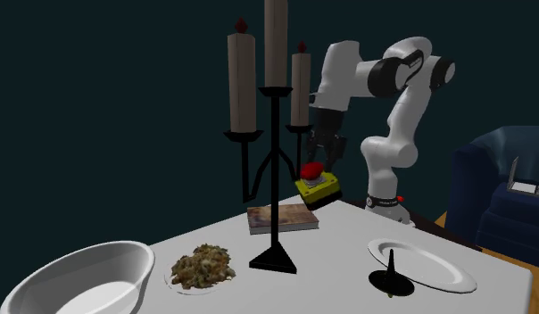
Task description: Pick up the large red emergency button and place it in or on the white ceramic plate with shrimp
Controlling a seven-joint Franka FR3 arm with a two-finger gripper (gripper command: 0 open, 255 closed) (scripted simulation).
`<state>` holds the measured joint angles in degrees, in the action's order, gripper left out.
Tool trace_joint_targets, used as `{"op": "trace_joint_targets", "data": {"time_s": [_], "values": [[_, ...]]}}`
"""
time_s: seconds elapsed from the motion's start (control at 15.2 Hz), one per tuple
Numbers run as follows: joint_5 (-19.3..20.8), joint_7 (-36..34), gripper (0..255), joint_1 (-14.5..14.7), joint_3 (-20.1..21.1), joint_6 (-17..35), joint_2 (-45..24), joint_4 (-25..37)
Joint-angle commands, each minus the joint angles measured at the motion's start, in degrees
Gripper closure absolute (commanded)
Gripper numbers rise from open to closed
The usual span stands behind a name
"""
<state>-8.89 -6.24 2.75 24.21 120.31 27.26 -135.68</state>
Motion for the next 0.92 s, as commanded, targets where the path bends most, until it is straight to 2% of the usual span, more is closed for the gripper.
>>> {"op": "trace_joint_targets", "data": {"time_s": [0.0, 0.46, 0.86], "values": [[1.8, -0.8, 255, -1.5, 1.0, 0.8, -5.1, 4.4], [10.0, -5.0, 255, -4.7, 3.8, -0.3, -22.3, 21.3], [18.3, -8.8, 255, -3.4, 4.4, -5.0, -37.9, 39.4]]}}
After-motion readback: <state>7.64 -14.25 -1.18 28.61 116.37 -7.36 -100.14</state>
